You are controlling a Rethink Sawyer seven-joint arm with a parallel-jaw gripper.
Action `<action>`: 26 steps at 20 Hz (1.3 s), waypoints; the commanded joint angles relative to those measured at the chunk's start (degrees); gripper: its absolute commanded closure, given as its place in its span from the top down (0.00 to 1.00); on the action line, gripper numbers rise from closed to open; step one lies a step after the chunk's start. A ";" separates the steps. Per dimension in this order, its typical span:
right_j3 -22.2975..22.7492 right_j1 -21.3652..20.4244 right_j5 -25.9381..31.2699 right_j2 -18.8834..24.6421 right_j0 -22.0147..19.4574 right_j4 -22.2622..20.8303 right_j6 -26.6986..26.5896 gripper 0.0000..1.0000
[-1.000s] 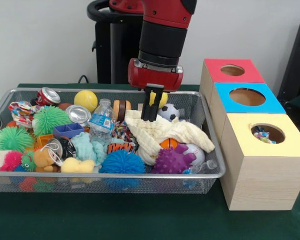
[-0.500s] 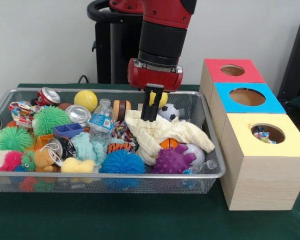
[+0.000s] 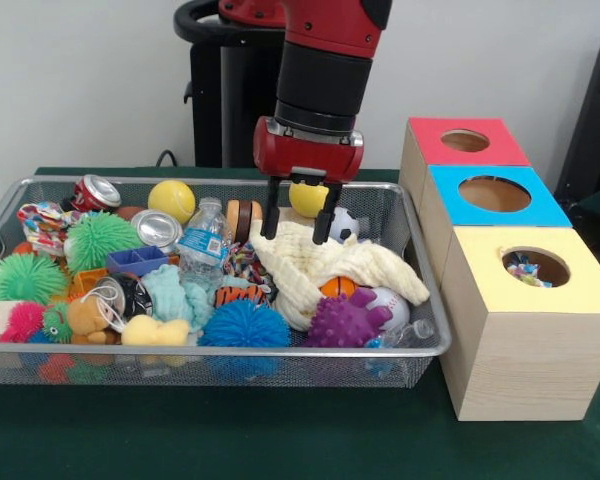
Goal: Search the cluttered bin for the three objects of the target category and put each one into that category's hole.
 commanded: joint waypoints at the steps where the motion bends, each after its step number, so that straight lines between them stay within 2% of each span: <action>1: 3.44 1.19 -1.73 3.82 -1.42 -3.84 3.90 1.00; 8: 2.00 0.93 -0.68 3.98 -1.53 -4.57 3.01 1.00; 22: 2.85 1.36 -3.56 4.77 -3.73 -6.69 3.49 1.00; 26: 2.46 1.11 -1.94 4.46 -3.63 -6.67 2.96 1.00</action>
